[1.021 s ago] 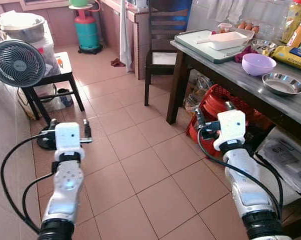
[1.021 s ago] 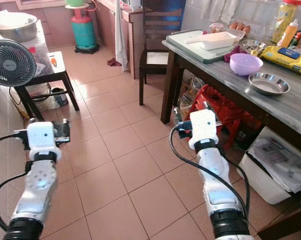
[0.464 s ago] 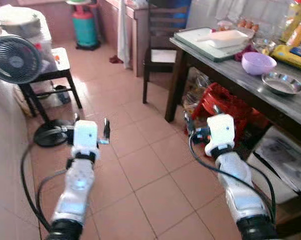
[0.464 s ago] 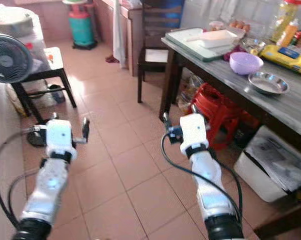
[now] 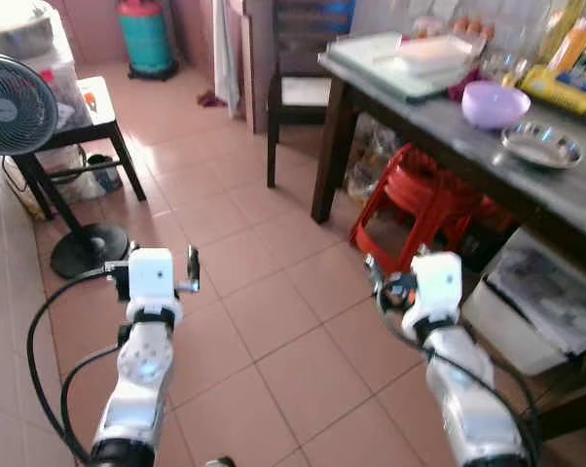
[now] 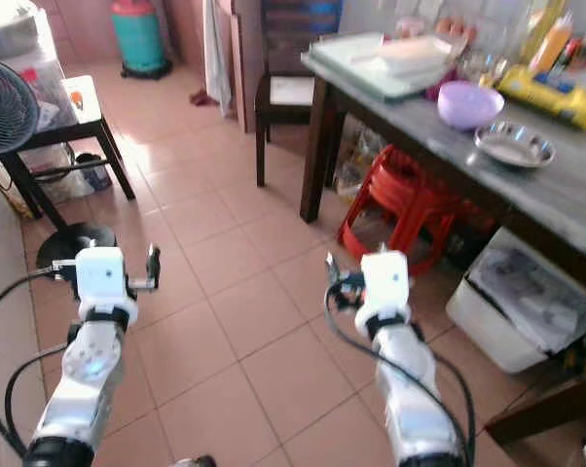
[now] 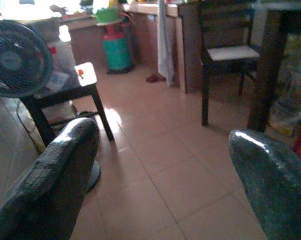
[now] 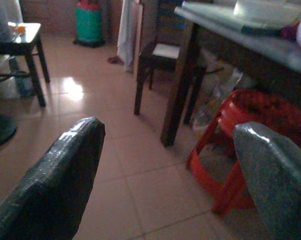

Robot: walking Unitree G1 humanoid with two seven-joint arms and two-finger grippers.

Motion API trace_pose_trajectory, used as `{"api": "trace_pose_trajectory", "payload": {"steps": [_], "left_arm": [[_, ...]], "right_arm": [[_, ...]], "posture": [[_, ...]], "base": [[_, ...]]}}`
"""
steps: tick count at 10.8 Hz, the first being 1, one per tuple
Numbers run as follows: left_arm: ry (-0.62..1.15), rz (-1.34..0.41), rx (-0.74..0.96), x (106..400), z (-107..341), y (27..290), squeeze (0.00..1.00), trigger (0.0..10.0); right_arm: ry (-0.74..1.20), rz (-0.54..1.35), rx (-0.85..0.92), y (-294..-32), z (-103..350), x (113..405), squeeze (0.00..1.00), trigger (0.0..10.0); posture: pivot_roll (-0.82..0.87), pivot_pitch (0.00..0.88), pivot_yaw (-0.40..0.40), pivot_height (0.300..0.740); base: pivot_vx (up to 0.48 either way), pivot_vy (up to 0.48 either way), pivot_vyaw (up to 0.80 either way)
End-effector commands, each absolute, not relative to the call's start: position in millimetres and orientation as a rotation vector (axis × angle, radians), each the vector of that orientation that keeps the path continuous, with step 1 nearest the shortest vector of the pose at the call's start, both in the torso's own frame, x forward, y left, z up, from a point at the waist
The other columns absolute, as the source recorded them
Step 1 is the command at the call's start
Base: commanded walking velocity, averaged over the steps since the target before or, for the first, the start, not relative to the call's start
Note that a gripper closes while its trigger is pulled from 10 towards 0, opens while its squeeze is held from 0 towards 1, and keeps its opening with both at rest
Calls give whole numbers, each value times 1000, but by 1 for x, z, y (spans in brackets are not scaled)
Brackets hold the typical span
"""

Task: Setting the table

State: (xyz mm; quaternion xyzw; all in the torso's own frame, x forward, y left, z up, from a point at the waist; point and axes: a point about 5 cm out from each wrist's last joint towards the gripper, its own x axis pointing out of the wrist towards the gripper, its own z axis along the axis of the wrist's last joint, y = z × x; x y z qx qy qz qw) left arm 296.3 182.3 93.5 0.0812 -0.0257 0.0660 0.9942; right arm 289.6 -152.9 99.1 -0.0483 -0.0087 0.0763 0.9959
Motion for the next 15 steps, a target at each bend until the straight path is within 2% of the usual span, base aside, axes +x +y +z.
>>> {"api": "trace_pose_trajectory", "payload": {"steps": [1,5,15], "left_arm": [[-22,111,171,292,87,179,0,10000],[-11,63,155,287,84,167,0,10000],[-57,21,69,289,97,159,0,10000]], "right_arm": [[22,133,-67,-155,96,287,0,10000],[36,104,-51,-163,100,285,0,10000],[-17,152,-102,-161,121,290,0,10000]], "posture": [[-22,192,-12,740],[-31,198,-7,740],[-44,206,-36,740]], "base": [[0,0,0],[0,0,0],[0,0,-784]]}}
